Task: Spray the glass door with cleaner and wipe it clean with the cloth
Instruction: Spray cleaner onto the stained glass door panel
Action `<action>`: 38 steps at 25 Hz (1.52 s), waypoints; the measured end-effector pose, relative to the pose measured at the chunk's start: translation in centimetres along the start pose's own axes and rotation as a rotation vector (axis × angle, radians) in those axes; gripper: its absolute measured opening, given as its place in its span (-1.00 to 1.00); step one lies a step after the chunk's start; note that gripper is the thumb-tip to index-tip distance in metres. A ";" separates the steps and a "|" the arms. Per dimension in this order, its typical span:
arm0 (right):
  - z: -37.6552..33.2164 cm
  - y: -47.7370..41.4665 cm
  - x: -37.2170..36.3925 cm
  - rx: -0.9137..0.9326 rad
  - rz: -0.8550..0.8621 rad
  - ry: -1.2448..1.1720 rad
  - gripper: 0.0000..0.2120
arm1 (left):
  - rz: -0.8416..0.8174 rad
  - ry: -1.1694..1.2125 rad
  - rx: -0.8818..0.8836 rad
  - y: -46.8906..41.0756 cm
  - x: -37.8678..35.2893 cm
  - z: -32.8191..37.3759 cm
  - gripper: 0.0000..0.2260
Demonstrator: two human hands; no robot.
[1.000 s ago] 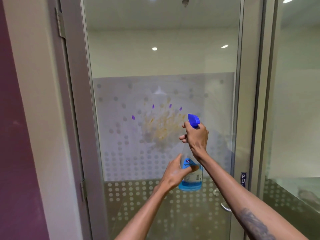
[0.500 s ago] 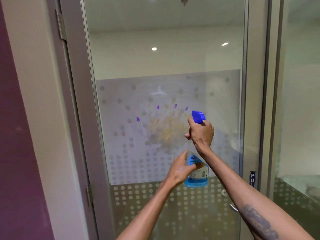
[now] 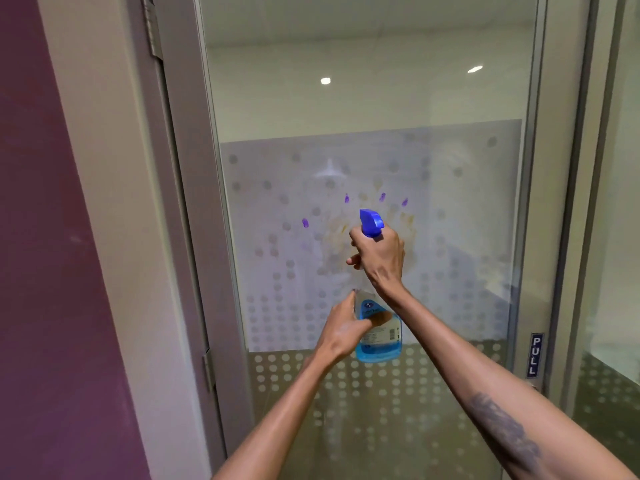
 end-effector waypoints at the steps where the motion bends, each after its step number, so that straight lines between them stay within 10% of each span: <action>1: -0.3 0.2 -0.9 0.006 -0.011 0.001 -0.75 | 0.012 -0.001 0.006 0.2 0.8 -0.5 -0.61; 38: 1.7 -4.3 9.8 -0.149 0.218 0.003 -0.77 | -0.080 -0.085 -0.088 -2.1 -6.1 7.5 -0.65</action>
Point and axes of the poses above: each hand's wrist, its own y-axis away from the middle knuckle, its own x-axis out of the back of the hand, z = x × y, the point moved 8 cm from there along -y, towards the middle knuckle, and after that the axes turned 11 degrees about x, right-handed, at the moved point
